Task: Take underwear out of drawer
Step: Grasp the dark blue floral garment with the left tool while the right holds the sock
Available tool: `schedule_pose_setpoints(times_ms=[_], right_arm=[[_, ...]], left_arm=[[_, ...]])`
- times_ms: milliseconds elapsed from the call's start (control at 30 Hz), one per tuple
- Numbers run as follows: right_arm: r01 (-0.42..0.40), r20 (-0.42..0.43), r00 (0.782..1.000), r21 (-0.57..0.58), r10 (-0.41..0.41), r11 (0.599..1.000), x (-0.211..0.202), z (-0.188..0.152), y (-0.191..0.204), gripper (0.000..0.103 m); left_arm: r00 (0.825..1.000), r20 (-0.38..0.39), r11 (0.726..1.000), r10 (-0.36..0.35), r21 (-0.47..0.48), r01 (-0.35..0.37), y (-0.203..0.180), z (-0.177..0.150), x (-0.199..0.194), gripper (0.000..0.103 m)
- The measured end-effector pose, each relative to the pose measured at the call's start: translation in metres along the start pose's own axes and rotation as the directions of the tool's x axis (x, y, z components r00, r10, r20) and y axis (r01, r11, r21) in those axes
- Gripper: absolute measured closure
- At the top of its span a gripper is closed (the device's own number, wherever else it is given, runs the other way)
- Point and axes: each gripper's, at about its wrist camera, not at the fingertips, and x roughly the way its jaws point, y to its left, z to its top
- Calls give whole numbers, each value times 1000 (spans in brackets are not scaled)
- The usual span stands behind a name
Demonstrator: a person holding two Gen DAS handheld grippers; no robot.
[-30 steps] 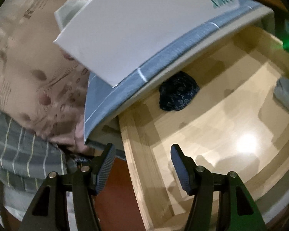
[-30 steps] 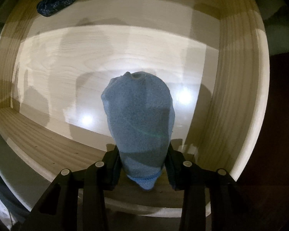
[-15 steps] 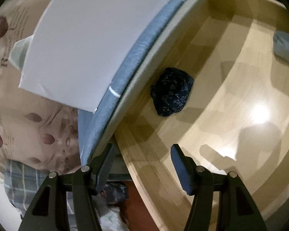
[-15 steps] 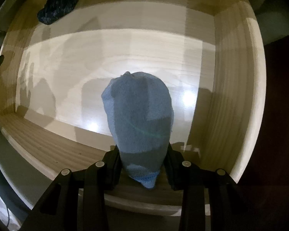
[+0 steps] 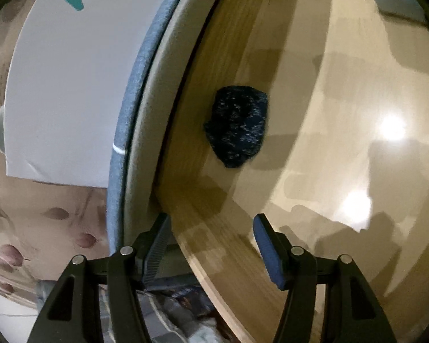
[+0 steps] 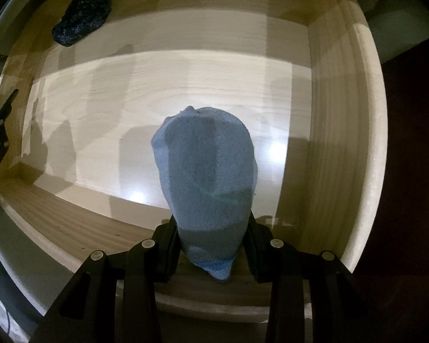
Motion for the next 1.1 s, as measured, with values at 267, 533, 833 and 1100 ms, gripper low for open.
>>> schedule_pose_setpoints(times_ms=[267,533,833,1100], right_arm=[[3,6,1000,6,-3,1000,17,-7,18,69],[3,6,1000,4,-3,1000,15,-6,17,69],[2,5,1000,4,-2,1000,16,-5,20,68],[-4,4,1000,9,4,1000,7,-3,18,68]], left_arm=[[999,46,996,12,83,-16,-10,5,5,42],[994,100,982,42,182,-60,-22,7,12,42],[987,158,968,40,238,-77,-31,19,19,42],[980,196,943,37,317,-99,-48,19,23,48]])
